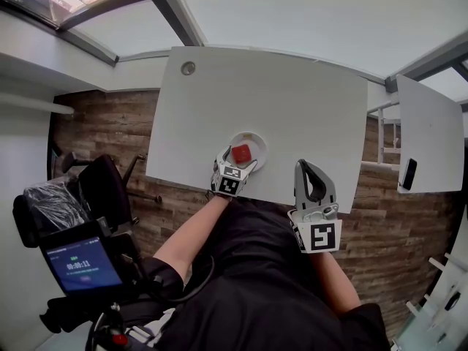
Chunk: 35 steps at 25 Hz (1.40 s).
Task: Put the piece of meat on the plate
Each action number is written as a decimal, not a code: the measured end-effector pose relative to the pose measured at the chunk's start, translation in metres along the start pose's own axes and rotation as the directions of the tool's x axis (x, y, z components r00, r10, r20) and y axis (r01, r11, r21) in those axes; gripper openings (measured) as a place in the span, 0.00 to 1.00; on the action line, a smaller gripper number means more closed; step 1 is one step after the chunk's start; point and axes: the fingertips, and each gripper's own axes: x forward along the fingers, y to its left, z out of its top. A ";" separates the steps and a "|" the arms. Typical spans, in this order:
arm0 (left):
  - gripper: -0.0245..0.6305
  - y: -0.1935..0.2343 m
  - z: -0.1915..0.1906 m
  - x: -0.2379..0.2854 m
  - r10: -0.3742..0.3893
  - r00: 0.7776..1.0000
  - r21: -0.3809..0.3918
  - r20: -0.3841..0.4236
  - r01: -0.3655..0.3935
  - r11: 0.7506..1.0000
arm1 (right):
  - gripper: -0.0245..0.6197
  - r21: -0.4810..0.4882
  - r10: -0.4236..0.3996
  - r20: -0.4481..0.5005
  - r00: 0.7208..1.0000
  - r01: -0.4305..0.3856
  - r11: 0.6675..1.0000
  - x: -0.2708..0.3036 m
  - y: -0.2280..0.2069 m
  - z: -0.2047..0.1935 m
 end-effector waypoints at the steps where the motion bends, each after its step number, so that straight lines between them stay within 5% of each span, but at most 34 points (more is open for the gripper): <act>1: 0.70 0.001 0.001 0.001 0.002 1.000 -0.005 0.002 -0.002 1.000 | 0.05 0.001 0.002 0.001 1.000 -0.002 1.000 0.002 -0.001 0.000; 13: 0.70 0.003 0.016 -0.013 0.023 0.998 -0.076 0.064 -0.018 0.997 | 0.05 -0.007 0.015 0.011 1.000 -0.015 1.000 0.000 0.002 0.003; 35: 0.70 0.008 0.042 -0.052 0.084 0.980 -0.084 0.180 -0.070 0.994 | 0.05 -0.014 0.040 0.032 0.999 -0.040 0.999 -0.001 0.019 0.008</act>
